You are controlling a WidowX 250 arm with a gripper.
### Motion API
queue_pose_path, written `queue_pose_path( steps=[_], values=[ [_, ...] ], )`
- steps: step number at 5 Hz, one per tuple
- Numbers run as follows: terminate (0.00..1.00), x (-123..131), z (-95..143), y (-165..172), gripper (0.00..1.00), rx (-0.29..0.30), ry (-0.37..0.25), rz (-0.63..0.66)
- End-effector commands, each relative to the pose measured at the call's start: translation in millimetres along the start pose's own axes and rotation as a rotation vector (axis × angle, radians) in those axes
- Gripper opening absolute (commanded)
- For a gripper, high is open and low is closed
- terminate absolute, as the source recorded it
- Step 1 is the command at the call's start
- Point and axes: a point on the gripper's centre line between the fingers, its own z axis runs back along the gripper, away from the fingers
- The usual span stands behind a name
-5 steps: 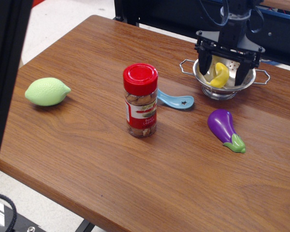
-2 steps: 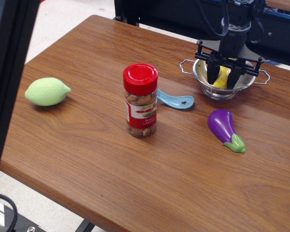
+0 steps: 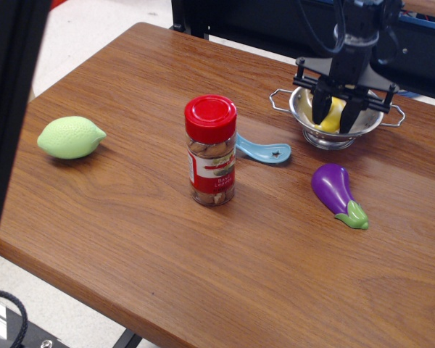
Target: Take banana out of colander
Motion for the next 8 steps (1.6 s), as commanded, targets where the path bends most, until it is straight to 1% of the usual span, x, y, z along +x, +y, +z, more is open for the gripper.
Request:
queue_pose_path(
  steps=[1, 2, 3, 4, 5, 6, 7, 8],
  values=[
    [0.0, 10.8, 89.1, 2.6, 0.0, -0.051, -0.248, 0.059],
    [0.0, -2.3, 105.7, 0.0, 0.0, -0.111, -0.229, 0.018],
    [0.0, -22.9, 110.1, -7.8, 0.0, -0.153, -0.182, -0.057],
    [0.0, -50.4, 107.8, -9.7, 0.0, -0.163, -0.128, -0.115],
    [0.0, -80.9, 102.3, -5.0, 0.0, -0.164, -0.081, -0.201],
    [0.0, -112.0, 96.1, -2.7, 0.0, -0.147, -0.087, -0.288],
    [0.0, -134.7, 83.7, -1.2, 0.0, -0.135, -0.06, -0.36],
    [0.0, -159.9, 61.3, 9.9, 0.0, -0.1, -0.069, -0.416]
  ],
)
